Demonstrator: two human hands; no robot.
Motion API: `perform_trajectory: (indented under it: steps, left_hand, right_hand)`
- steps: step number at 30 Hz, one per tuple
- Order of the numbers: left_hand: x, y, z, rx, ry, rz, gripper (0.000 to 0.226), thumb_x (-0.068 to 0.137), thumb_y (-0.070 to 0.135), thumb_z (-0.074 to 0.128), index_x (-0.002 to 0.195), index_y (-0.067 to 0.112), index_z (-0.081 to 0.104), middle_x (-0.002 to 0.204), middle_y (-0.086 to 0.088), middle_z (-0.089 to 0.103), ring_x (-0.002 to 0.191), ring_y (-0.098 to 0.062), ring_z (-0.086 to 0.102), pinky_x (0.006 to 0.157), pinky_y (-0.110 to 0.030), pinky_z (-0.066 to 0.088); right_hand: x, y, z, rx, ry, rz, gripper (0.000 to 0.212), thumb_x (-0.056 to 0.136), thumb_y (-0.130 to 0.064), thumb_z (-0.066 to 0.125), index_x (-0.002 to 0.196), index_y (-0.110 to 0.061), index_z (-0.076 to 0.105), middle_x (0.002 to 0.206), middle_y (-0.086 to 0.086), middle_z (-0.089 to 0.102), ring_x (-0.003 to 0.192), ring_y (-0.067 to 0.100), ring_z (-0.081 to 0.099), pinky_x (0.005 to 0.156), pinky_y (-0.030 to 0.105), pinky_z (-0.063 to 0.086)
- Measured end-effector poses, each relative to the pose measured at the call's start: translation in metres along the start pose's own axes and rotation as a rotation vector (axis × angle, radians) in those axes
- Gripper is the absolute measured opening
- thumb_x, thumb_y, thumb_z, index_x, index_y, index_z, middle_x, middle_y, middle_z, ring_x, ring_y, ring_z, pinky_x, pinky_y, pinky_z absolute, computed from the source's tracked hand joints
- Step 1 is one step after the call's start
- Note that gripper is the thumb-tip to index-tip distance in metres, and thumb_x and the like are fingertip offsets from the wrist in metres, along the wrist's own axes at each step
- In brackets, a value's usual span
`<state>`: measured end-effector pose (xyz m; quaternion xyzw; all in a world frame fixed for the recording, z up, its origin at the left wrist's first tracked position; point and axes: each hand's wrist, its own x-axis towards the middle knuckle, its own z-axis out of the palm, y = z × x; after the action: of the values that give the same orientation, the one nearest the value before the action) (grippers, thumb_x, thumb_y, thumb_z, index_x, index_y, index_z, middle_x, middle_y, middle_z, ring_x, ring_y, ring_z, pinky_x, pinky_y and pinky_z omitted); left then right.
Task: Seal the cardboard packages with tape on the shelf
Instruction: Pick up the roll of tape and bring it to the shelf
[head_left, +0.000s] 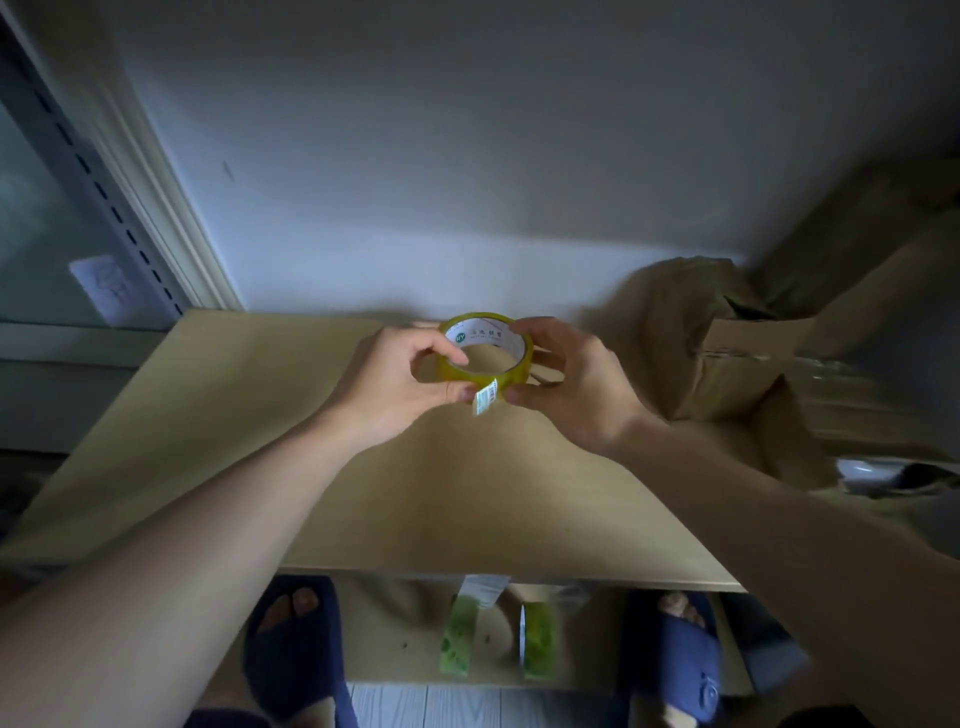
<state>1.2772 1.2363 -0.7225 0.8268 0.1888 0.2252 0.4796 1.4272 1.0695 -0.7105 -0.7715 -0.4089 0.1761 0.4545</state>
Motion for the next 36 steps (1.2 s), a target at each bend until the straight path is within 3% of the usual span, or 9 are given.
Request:
perform_trajectory:
  steps: [2, 4, 7, 13, 19, 23, 28, 32, 36]
  left_hand:
    - [0.000, -0.007, 0.003, 0.072, -0.007, -0.026, 0.050, 0.052, 0.073, 0.086, 0.088, 0.040, 0.075, 0.117, 0.009, 0.070, 0.121, -0.017, 0.064, 0.111, -0.049, 0.045]
    - [-0.001, -0.011, 0.006, 0.164, -0.020, -0.065, 0.031, 0.061, 0.049, 0.094, 0.083, 0.042, 0.074, 0.124, 0.006, 0.067, 0.126, -0.015, 0.059, 0.113, -0.045, 0.042]
    - [-0.006, -0.014, 0.009, 0.281, -0.057, -0.096, 0.029, 0.068, 0.030, 0.094, 0.081, 0.041, 0.071, 0.133, 0.002, 0.062, 0.134, -0.016, 0.051, 0.116, -0.034, 0.034]
    - [-0.005, -0.025, 0.009, 0.286, -0.091, -0.125, 0.039, 0.068, 0.039, 0.093, 0.095, 0.048, 0.067, 0.122, 0.014, 0.066, 0.128, -0.020, 0.054, 0.112, -0.047, 0.041]
    - [-0.004, -0.024, 0.015, 0.288, -0.025, -0.135, 0.079, 0.069, 0.033, 0.094, 0.134, 0.046, 0.050, 0.134, 0.008, 0.062, 0.130, -0.022, 0.053, 0.111, -0.049, 0.043]
    - [-0.003, -0.023, 0.015, 0.263, -0.007, -0.144, 0.081, 0.067, 0.026, 0.095, 0.135, 0.039, 0.053, 0.125, 0.010, 0.064, 0.123, -0.019, 0.060, 0.110, -0.045, 0.046]
    - [0.000, -0.025, 0.018, 0.187, 0.034, -0.145, 0.077, 0.066, 0.022, 0.096, 0.130, 0.036, 0.058, 0.123, 0.007, 0.070, 0.119, -0.015, 0.064, 0.108, -0.046, 0.048]
    - [0.000, -0.024, 0.017, 0.206, -0.005, -0.133, 0.083, 0.065, 0.021, 0.097, 0.135, 0.034, 0.055, 0.123, 0.011, 0.066, 0.120, -0.016, 0.063, 0.110, -0.044, 0.048]
    - [-0.002, -0.022, 0.012, 0.191, -0.037, -0.125, 0.073, 0.076, 0.025, 0.088, 0.138, 0.037, 0.052, 0.133, 0.011, 0.059, 0.133, -0.014, 0.054, 0.111, -0.033, 0.041]
  right_hand:
    - [-0.002, 0.004, 0.003, -0.045, 0.001, 0.011, 0.066, 0.074, -0.011, 0.090, 0.132, -0.027, 0.063, 0.120, -0.017, 0.068, 0.114, 0.005, 0.065, 0.101, 0.037, 0.056]
    - [-0.005, 0.008, 0.004, -0.114, -0.022, 0.028, 0.064, 0.075, -0.015, 0.090, 0.132, -0.030, 0.062, 0.117, -0.017, 0.067, 0.113, 0.005, 0.064, 0.100, 0.033, 0.055]
    - [-0.008, 0.015, 0.007, -0.208, -0.068, 0.035, 0.062, 0.077, -0.021, 0.088, 0.131, -0.033, 0.061, 0.116, -0.014, 0.070, 0.112, 0.009, 0.065, 0.095, 0.032, 0.054]
    - [-0.006, 0.019, 0.013, -0.242, -0.091, 0.042, 0.062, 0.080, -0.020, 0.082, 0.134, -0.036, 0.055, 0.107, -0.012, 0.072, 0.099, 0.012, 0.068, 0.084, 0.029, 0.056]
    - [-0.004, 0.019, 0.016, -0.213, -0.073, 0.050, 0.068, 0.082, -0.019, 0.080, 0.137, -0.042, 0.046, 0.109, -0.011, 0.073, 0.095, 0.011, 0.068, 0.080, 0.029, 0.057]
    - [-0.002, 0.017, 0.017, -0.220, -0.076, 0.048, 0.069, 0.083, -0.019, 0.079, 0.139, -0.039, 0.044, 0.109, -0.010, 0.072, 0.094, 0.012, 0.068, 0.076, 0.025, 0.054]
    - [0.000, 0.011, 0.017, -0.234, -0.057, 0.058, 0.067, 0.084, -0.020, 0.079, 0.140, -0.036, 0.046, 0.108, -0.004, 0.073, 0.091, 0.015, 0.068, 0.080, 0.033, 0.058]
    - [-0.003, 0.010, 0.016, -0.246, -0.069, 0.044, 0.065, 0.085, -0.022, 0.076, 0.140, -0.035, 0.045, 0.111, -0.006, 0.072, 0.093, 0.017, 0.067, 0.070, 0.025, 0.049]
    - [-0.009, 0.006, 0.011, -0.319, -0.061, -0.029, 0.065, 0.087, -0.018, 0.072, 0.145, -0.030, 0.045, 0.135, 0.000, 0.060, 0.121, 0.022, 0.056, 0.090, 0.026, 0.043]
